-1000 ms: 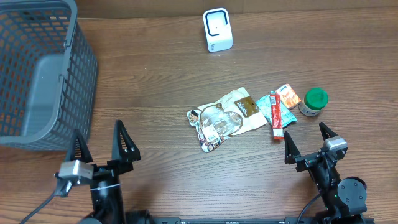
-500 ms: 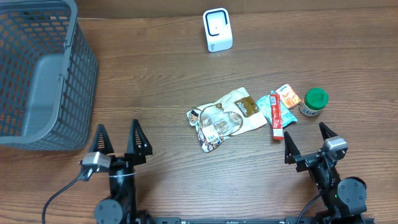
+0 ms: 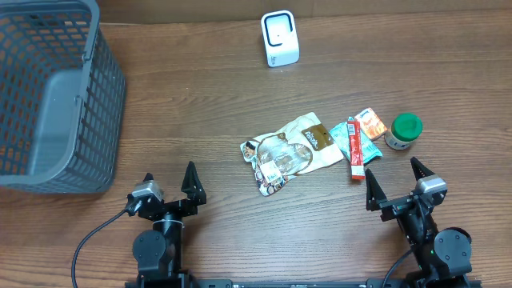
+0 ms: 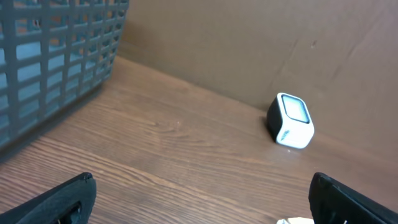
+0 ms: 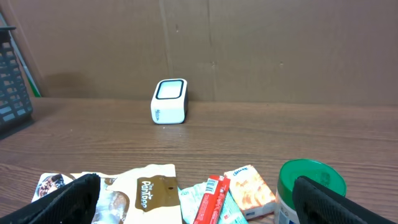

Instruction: Scan the item barcode

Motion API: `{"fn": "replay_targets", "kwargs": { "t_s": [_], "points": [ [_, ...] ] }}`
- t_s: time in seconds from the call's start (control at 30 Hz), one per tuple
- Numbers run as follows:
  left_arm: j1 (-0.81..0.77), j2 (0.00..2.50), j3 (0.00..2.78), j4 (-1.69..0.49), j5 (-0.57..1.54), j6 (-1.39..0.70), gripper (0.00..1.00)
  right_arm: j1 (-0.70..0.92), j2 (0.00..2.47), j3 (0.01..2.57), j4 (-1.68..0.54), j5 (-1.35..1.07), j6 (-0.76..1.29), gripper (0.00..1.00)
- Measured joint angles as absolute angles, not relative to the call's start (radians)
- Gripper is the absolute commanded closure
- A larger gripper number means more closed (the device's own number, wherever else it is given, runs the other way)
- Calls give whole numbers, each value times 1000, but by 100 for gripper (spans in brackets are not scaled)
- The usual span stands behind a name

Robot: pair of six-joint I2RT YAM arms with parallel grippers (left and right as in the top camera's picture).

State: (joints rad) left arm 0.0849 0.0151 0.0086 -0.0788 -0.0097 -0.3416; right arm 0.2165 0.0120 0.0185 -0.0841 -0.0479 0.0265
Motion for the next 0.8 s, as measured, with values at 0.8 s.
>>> {"fn": "replay_targets", "kwargs": {
  "t_s": [0.8],
  "points": [
    [85,15,9,-78,4,-153,0,216,12,19,-84,-47,26,0]
  ]
}}
